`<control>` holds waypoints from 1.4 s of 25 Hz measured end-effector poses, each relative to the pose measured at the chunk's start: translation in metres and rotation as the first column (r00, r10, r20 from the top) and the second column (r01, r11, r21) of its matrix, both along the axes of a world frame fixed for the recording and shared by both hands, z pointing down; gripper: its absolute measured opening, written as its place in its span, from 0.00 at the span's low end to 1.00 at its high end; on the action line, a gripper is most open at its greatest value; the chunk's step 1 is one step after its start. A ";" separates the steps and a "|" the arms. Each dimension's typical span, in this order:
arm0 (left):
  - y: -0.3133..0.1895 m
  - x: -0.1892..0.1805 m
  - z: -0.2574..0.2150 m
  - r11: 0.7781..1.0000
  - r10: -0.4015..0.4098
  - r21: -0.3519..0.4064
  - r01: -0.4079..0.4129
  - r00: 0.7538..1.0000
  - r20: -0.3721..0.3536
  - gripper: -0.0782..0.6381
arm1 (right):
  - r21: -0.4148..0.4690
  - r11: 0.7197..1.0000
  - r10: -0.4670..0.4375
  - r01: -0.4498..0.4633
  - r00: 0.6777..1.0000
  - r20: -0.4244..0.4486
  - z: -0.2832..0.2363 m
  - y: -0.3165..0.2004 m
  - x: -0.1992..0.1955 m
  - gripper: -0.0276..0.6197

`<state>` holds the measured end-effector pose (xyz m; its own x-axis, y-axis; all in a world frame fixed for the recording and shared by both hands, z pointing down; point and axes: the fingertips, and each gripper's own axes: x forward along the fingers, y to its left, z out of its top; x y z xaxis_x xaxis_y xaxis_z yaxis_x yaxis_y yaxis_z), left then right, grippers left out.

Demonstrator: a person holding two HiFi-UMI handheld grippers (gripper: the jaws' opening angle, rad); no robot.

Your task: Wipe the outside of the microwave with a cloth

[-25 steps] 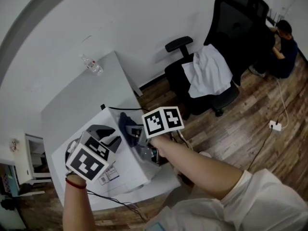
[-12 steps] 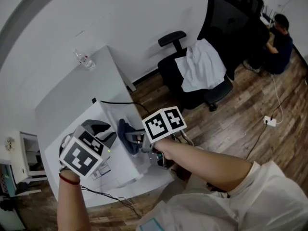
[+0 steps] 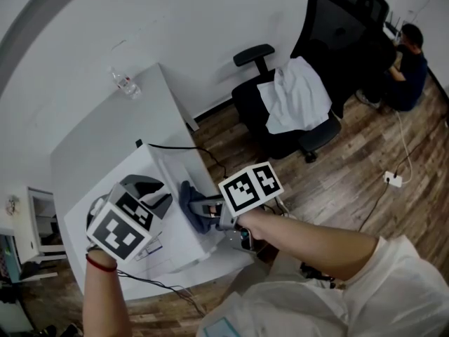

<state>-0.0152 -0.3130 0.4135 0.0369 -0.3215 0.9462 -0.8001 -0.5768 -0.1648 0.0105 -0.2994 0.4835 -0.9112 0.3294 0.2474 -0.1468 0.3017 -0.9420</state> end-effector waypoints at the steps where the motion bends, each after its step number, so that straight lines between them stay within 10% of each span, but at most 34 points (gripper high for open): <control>1: 0.000 0.000 0.000 1.000 0.000 0.000 0.000 1.000 -0.001 0.24 | -0.005 1.000 -0.002 0.002 1.000 0.002 0.000 0.002 0.002 0.19; 12: -0.001 0.006 0.002 1.000 0.012 -0.006 -0.012 1.000 -0.019 0.24 | -0.032 0.998 -0.056 0.057 0.998 0.017 0.001 0.023 0.023 0.19; 20: -0.002 0.007 -0.002 1.000 0.010 -0.005 -0.010 1.000 -0.028 0.24 | 0.010 0.955 -0.298 0.298 0.955 0.001 0.005 0.034 0.051 0.19; 35: -0.012 0.011 0.004 0.999 0.007 -0.045 -0.009 0.999 -0.037 0.24 | 0.005 0.997 0.071 -0.072 0.995 0.066 0.028 -0.099 -0.069 0.19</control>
